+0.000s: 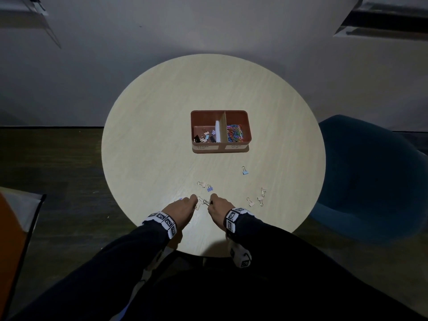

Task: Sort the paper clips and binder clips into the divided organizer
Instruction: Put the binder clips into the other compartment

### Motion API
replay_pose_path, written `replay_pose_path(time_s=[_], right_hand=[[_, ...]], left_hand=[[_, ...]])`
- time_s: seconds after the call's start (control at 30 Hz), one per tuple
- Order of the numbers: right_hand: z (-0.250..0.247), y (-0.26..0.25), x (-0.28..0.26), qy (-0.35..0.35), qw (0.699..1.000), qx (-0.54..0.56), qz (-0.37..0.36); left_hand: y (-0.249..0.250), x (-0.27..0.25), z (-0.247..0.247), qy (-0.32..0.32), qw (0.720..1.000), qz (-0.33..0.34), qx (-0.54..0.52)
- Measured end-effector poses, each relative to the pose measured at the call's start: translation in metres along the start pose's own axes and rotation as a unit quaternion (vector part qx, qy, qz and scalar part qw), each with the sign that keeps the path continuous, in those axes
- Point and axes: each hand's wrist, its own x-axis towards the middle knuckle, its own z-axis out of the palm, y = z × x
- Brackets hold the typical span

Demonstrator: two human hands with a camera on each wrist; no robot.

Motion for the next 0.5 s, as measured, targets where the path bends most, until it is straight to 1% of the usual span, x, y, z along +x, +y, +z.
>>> replay_pose_path(time_s=[0.13, 0.23, 0.37, 0.5], right_hand=[[-0.003, -0.003, 0.003, 0.003, 1.0, 0.003, 0.005], [-0.004, -0.006, 0.003, 0.006, 1.0, 0.005, -0.006], [-0.014, -0.011, 0.003, 0.032, 0.999, 0.04, -0.016], [-0.033, -0.017, 0.005, 0.064, 0.987, 0.147, -0.033]], left_hand=[[-0.003, -0.001, -0.005, -0.023, 0.999, -0.005, -0.025], [-0.004, -0.003, -0.011, -0.018, 0.997, -0.006, -0.07], [0.0, -0.003, -0.029, 0.018, 0.992, 0.001, -0.129], [0.011, 0.002, -0.058, 0.061, 0.984, 0.001, -0.165]])
